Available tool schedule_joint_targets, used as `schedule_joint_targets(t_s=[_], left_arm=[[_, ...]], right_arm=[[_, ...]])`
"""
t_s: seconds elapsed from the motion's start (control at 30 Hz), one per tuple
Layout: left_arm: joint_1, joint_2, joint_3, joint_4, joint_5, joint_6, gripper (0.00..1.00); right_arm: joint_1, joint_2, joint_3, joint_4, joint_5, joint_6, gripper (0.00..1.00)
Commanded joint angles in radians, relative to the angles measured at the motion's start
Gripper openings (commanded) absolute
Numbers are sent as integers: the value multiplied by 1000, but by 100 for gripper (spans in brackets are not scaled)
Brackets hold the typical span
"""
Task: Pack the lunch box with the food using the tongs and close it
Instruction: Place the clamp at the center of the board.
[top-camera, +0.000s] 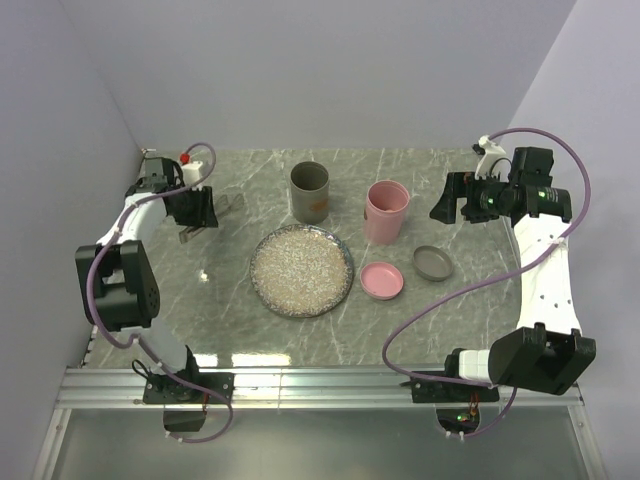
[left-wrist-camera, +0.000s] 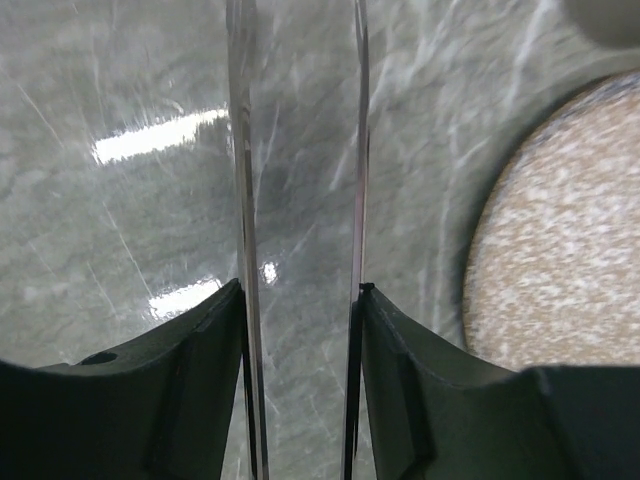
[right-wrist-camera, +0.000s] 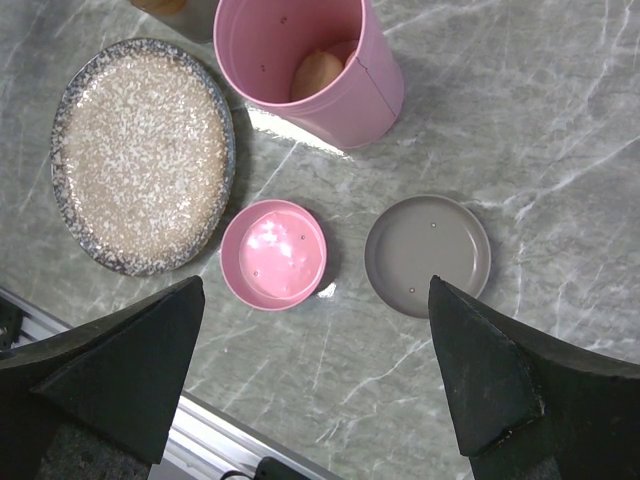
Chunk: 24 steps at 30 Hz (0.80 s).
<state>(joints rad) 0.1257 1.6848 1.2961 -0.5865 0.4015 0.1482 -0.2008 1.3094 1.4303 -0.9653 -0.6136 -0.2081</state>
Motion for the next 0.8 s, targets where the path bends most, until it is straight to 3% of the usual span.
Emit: schedule_joint_targets(t_s=[0.0, 0.77], left_arm=[[3, 25, -36, 54, -36, 28, 53], [-23, 47, -170, -12, -46, 86, 72]], right_arm=[[1, -33, -13, 2, 9, -19, 100], [0, -65, -28, -21, 3, -53, 100]])
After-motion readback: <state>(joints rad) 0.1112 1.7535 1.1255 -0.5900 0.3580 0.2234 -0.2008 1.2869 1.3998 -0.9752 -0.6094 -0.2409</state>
